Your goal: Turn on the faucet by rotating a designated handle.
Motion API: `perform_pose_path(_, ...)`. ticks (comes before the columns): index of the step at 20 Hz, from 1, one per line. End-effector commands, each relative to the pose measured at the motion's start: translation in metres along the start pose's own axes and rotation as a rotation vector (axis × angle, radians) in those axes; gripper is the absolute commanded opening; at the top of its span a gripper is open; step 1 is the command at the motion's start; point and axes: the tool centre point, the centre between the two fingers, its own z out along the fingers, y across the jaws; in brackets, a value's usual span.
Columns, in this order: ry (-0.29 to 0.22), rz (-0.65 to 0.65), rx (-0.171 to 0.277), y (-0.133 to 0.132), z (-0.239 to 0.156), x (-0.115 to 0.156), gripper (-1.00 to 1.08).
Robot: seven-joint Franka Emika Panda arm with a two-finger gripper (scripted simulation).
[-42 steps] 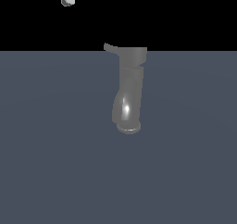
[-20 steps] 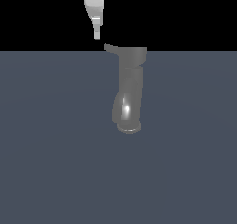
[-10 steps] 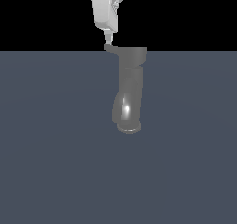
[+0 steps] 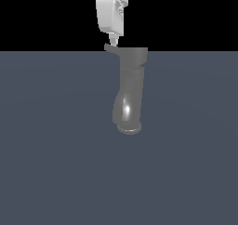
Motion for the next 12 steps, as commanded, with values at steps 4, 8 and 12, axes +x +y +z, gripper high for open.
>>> perform_pose_path(4,0.0,0.002,0.0,0.003,0.0,-0.001,-1.0)
perform_pose_path(8,0.0,0.002,0.0,0.015,0.0,-0.004,-1.0)
perform_pose_path(12,0.0,0.002,0.0,0.028,0.0,-0.008,-1.0)
